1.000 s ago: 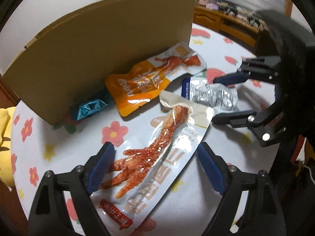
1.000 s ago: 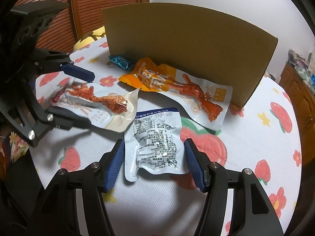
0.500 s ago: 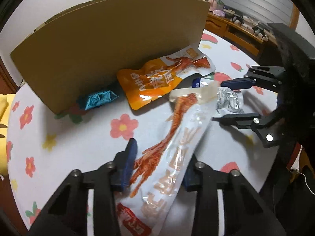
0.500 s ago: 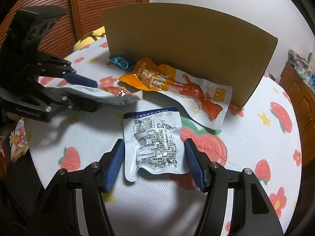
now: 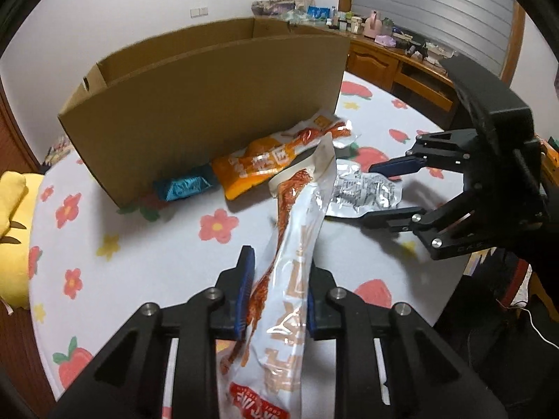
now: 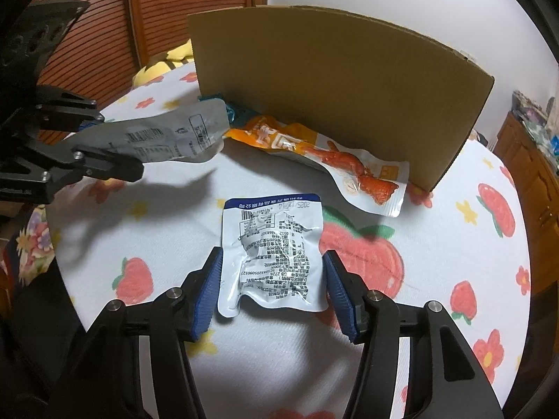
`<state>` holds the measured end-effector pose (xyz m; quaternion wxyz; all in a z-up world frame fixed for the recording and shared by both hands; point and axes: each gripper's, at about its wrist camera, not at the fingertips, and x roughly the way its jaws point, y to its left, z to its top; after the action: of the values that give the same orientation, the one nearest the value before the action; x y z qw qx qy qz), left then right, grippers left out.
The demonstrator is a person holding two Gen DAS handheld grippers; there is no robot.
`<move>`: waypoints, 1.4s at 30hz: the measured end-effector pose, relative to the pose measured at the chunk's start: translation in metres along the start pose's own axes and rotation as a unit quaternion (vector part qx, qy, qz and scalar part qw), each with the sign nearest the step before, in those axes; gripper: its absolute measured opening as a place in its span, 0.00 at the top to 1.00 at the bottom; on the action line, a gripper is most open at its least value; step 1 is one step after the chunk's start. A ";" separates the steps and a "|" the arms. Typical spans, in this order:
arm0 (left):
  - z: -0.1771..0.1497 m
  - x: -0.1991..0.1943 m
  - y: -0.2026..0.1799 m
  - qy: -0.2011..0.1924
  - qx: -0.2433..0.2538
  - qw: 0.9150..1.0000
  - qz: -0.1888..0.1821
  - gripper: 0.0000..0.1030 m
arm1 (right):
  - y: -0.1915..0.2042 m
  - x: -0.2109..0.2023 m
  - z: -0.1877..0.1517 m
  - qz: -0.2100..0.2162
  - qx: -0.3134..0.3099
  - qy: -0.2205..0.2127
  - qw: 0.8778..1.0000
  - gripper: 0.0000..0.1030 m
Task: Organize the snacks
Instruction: 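Carry both packets over the box and open both tools to drop them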
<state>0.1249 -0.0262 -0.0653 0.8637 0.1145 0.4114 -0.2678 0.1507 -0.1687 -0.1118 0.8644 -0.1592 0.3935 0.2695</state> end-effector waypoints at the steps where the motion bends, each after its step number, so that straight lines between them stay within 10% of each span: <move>1: 0.002 -0.002 -0.002 -0.003 0.000 1.000 0.000 0.78 | 0.000 -0.001 0.001 0.000 0.001 -0.003 1.000 0.44; 25: 0.094 -0.058 0.024 -0.124 -0.017 0.991 0.044 0.78 | -0.030 -0.074 0.089 -0.031 -0.006 -0.125 0.992 0.43; 42: 0.175 0.007 0.079 -0.098 -0.041 0.991 0.083 0.78 | -0.086 -0.026 0.156 -0.026 0.013 -0.114 0.993 0.43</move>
<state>0.2858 -0.0361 0.0390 0.9231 0.0859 0.3245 -0.1877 0.2805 -0.1709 0.0131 0.9124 -0.1263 0.2918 0.2577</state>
